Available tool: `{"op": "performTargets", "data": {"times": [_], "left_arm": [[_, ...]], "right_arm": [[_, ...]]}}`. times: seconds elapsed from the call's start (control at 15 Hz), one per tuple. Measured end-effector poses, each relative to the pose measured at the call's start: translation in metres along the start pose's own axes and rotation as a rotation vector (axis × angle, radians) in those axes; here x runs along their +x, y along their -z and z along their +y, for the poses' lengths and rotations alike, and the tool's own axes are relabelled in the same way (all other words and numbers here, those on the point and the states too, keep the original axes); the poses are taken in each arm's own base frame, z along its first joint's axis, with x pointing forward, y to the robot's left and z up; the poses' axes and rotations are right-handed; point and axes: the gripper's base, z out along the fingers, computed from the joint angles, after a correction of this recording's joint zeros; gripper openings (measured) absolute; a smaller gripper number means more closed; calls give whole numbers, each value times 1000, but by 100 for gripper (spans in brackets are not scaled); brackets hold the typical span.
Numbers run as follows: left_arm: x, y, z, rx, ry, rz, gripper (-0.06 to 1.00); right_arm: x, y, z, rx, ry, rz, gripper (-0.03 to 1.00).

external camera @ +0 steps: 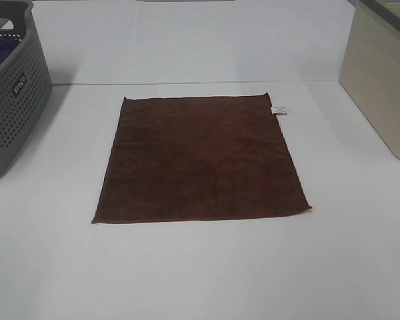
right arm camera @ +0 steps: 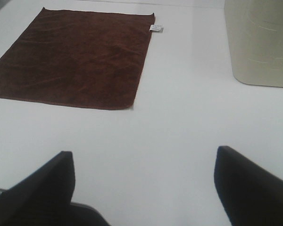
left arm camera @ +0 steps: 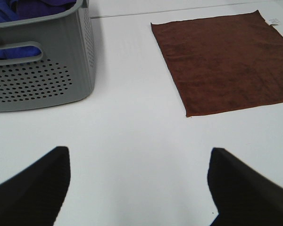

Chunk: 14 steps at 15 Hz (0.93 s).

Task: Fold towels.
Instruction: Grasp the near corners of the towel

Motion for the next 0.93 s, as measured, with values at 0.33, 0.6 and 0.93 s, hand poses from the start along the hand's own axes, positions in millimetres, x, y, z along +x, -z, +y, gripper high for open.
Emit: {"op": "performTargets", "data": {"times": [0.33, 0.6, 0.93], "left_arm": [[0, 0, 0, 0, 0, 0, 76], [0, 0, 0, 0, 0, 0, 76], [0, 0, 0, 0, 0, 0, 76]], "right_arm": [[0, 0, 0, 0, 0, 0, 77], [0, 0, 0, 0, 0, 0, 77], [0, 0, 0, 0, 0, 0, 77]]}}
